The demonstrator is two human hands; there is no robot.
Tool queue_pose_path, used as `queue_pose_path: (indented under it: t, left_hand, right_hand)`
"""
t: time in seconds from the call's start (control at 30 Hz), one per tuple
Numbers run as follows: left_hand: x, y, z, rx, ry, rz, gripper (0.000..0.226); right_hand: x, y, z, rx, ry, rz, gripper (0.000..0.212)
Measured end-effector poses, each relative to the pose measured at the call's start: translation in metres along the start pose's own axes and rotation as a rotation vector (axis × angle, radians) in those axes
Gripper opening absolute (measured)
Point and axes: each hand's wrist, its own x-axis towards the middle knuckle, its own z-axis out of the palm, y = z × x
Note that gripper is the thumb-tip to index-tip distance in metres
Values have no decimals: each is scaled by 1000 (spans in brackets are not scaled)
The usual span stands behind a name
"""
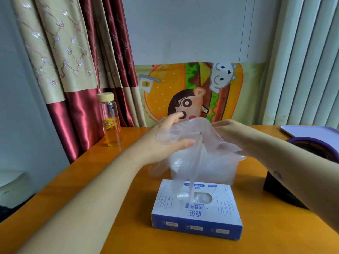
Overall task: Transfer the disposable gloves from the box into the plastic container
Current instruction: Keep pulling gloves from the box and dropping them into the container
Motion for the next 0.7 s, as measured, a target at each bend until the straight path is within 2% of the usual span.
queue_pose_path:
  t: [0.03,0.07,0.1,0.13,0.2,0.3,0.37,0.47,0.53,0.63,0.7]
  left_hand:
    - [5,1,4,-71,51,-12,38]
    - [10,0,7,-117,87,-47,20]
    - [17,-4,10,-132,106,-87,17]
    - [24,-8,12,-121,108,-125,19]
    - [40,-15,14,-59,84,-171,26]
    - [62,-20,13,-42,44,-222,31]
    - [76,-23,11,-68,-1,-273,29]
    - [96,-27,11,-56,-94,-339,32]
    - [107,-28,13,-16,-105,-346,37]
    - [124,-30,17,16,-149,-312,52]
    - [131,-27,19,68,-211,-274,48]
  right_hand:
    - [-1,1,0,107,-75,44,18]
    - [-3,3,1,198,-152,82,16]
    - [-4,5,2,235,-200,110,16]
    - [-3,8,2,221,-200,135,18]
    - [-1,14,-1,161,-95,119,24]
    - [1,15,-13,228,132,-70,24]
    - [-4,12,-22,256,97,-226,26]
    - [-11,8,-30,3,-100,-316,34]
    - [-8,6,-30,-180,-144,-289,37]
    - [8,11,-26,-385,-114,-285,30]
    - [25,18,-25,-516,11,-311,29]
